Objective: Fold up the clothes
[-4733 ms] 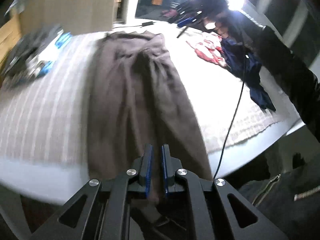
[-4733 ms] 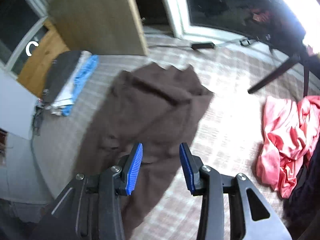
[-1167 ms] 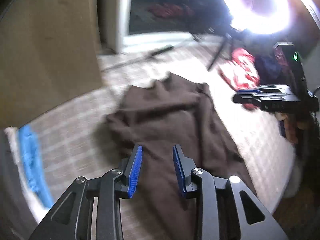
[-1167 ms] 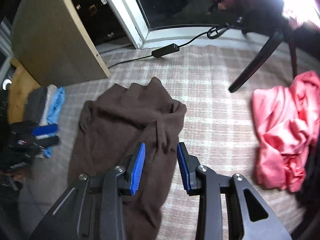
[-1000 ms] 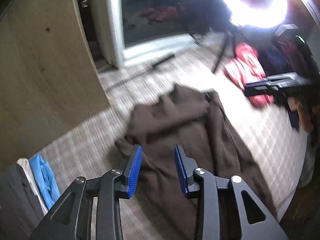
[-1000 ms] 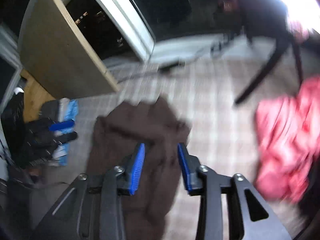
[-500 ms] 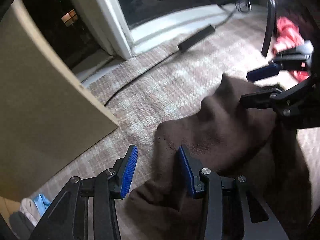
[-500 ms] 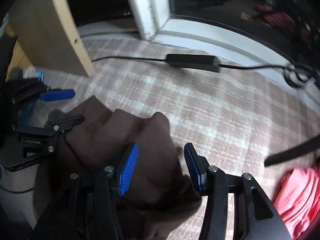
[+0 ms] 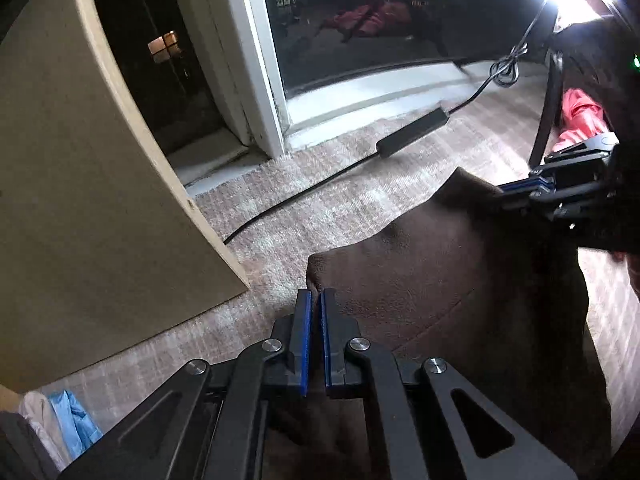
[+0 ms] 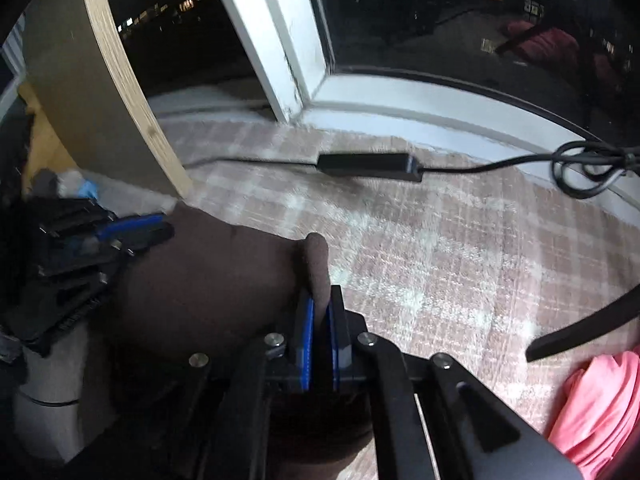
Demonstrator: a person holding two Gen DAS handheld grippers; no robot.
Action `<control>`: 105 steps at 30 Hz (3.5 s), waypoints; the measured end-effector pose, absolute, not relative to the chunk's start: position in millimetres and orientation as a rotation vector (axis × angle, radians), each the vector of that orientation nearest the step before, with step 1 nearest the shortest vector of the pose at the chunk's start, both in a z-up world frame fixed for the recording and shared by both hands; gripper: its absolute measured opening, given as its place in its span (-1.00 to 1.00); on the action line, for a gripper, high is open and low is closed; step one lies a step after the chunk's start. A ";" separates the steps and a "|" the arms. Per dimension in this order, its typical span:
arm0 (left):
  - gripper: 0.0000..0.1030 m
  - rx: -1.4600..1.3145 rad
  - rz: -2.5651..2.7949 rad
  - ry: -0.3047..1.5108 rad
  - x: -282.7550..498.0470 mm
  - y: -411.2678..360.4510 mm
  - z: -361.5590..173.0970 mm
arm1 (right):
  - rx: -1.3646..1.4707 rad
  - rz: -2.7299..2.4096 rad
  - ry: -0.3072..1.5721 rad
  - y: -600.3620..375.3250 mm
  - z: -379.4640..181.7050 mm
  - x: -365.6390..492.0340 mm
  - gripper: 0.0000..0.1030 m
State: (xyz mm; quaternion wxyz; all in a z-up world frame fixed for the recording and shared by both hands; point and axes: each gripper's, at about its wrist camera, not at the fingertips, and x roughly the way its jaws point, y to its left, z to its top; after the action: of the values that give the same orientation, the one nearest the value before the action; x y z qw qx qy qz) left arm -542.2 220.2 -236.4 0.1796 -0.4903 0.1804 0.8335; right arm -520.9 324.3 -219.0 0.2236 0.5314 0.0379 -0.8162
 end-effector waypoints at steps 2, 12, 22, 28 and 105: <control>-0.90 -1.388 2.360 0.557 -540.3 223.1 -243.2 | 1.476 -2.266 0.147 321.9 -220.8 -519.4 -0.83; -0.72 -1.288 2.447 0.559 -523.9 203.8 -194.5 | 1.329 -2.359 0.024 367.7 -132.1 -485.0 -0.35; -0.64 -1.076 2.470 0.400 -407.8 126.7 -92.3 | 1.319 -2.290 -0.165 407.5 -67.7 -322.5 -0.35; -0.61 -1.113 2.347 0.311 -309.8 87.0 -80.2 | 1.380 -2.254 -0.221 428.7 -42.4 -209.2 -0.35; -0.78 -1.466 2.067 -0.283 -242.4 109.0 -159.3 | 1.463 -2.119 -0.842 381.0 -166.1 -211.2 -0.73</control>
State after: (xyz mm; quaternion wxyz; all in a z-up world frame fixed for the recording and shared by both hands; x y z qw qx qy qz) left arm -242.4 109.0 -159.3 0.2914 -0.5499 -0.1062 0.7755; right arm -211.2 381.0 -166.1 0.2147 0.5275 -0.3036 -0.7639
